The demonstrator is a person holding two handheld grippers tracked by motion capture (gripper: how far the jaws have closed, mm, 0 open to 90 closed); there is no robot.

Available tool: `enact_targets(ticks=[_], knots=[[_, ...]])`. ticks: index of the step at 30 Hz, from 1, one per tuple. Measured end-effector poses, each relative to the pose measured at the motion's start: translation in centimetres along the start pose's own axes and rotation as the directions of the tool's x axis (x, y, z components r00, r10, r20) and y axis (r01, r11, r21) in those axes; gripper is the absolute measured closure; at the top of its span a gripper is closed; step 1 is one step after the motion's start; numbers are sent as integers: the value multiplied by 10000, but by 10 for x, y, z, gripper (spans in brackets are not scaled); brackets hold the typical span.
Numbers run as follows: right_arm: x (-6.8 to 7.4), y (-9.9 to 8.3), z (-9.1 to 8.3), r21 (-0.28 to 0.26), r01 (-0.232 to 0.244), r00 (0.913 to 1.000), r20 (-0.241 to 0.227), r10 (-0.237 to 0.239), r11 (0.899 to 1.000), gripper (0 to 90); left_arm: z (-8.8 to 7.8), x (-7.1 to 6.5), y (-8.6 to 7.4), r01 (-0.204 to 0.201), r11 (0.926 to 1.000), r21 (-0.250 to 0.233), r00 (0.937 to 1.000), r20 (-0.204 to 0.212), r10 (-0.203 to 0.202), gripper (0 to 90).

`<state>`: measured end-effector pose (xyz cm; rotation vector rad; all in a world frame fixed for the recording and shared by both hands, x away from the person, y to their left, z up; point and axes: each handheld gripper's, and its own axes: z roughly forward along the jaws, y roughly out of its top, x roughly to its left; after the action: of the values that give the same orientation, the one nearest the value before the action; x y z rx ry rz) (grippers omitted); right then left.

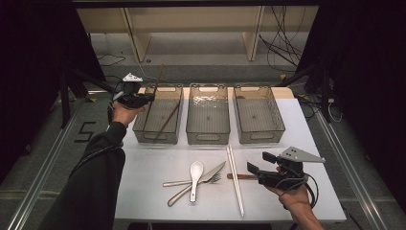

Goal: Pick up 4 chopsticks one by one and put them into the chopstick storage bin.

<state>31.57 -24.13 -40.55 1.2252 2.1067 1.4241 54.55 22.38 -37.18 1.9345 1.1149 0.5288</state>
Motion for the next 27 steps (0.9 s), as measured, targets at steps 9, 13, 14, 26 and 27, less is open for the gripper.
enact_targets(ticks=[9, 13, 14, 26, 27], knots=[[0, 0, 0, -11, 50, 10000, -1, -50, 10000, 276, -3, -2, 0, 149, 9995, 271, 9997, -207, -144, 688], [0, 0, 0, 21, 67, 10000, 17, -67, 10000, 276, -14, -7, 2, 475, 9984, 315, 9989, -73, -473, 523], [0, 0, 0, 20, 66, 10000, 20, -66, 10000, 276, -17, -10, 2, 566, 9980, 285, 9983, 88, -568, 476], [-3, 2, -2, -63, 45, 10000, 73, -45, 10000, 276, -56, -45, -17, 714, 9971, -257, 9848, 1603, -664, 220], [-4, 3, -3, -77, 3, 10000, 90, -3, 10000, 276, -58, -48, -20, 770, 9964, -347, 9833, 1679, -701, 208]])
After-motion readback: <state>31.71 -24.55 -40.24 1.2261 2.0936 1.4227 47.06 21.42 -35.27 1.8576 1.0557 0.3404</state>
